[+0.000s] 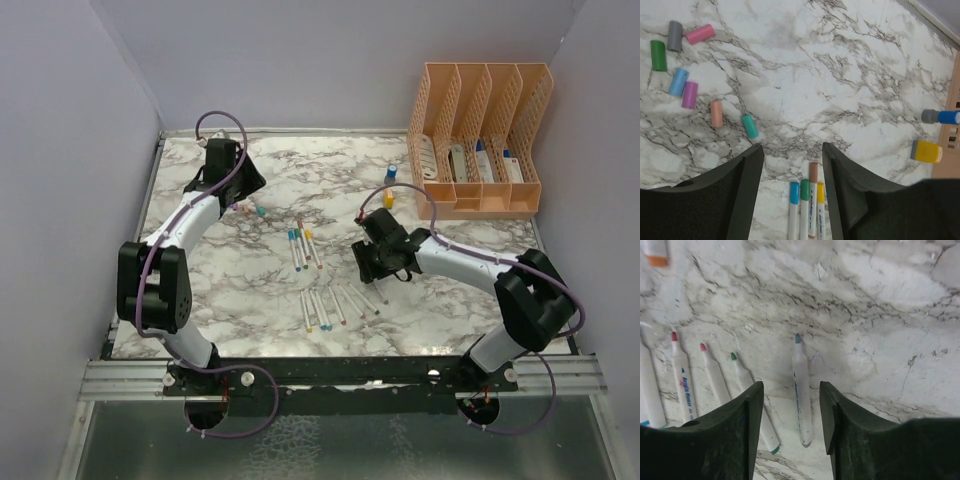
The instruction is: Open the pen caps
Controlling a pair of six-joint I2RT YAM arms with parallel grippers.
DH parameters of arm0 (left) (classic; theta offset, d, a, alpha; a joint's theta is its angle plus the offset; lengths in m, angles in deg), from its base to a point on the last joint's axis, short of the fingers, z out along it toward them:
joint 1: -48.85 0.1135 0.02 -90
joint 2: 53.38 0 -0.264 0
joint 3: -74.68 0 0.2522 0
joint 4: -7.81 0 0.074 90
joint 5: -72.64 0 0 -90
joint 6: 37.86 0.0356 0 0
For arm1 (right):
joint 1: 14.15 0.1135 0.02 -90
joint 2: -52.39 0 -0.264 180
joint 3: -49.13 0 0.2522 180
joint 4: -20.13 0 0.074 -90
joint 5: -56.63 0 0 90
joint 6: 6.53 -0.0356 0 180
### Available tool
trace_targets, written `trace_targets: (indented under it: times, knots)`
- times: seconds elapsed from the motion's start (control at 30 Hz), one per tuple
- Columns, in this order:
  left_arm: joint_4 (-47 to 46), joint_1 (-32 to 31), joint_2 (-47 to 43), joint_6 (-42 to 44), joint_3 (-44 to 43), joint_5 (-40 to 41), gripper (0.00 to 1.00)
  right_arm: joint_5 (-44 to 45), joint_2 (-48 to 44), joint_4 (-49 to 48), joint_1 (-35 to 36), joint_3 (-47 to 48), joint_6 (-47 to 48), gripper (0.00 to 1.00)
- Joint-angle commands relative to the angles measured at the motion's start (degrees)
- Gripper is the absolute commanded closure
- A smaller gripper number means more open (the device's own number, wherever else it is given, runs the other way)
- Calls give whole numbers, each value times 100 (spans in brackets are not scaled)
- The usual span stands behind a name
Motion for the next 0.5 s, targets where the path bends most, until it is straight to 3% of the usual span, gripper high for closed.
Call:
trace_targets:
  times: [0.0, 0.13, 0.27, 0.47]
  knots:
    - [-381, 39, -579, -250, 501, -504, 41, 221, -211, -53, -24, 597, 77, 49]
    - [-753, 38, -968, -370, 849, -968, 3, 189, 253, -137, -24, 1236, 388, 41]
    - [-1008, 39, -1254, -549, 1118, -1296, 1, -124, 916, -77, -19, 1917, 651, 33]
    - [-1097, 39, -1650, -675, 1385, -1367, 1, -434, 1752, 81, 110, 2717, 743, 31]
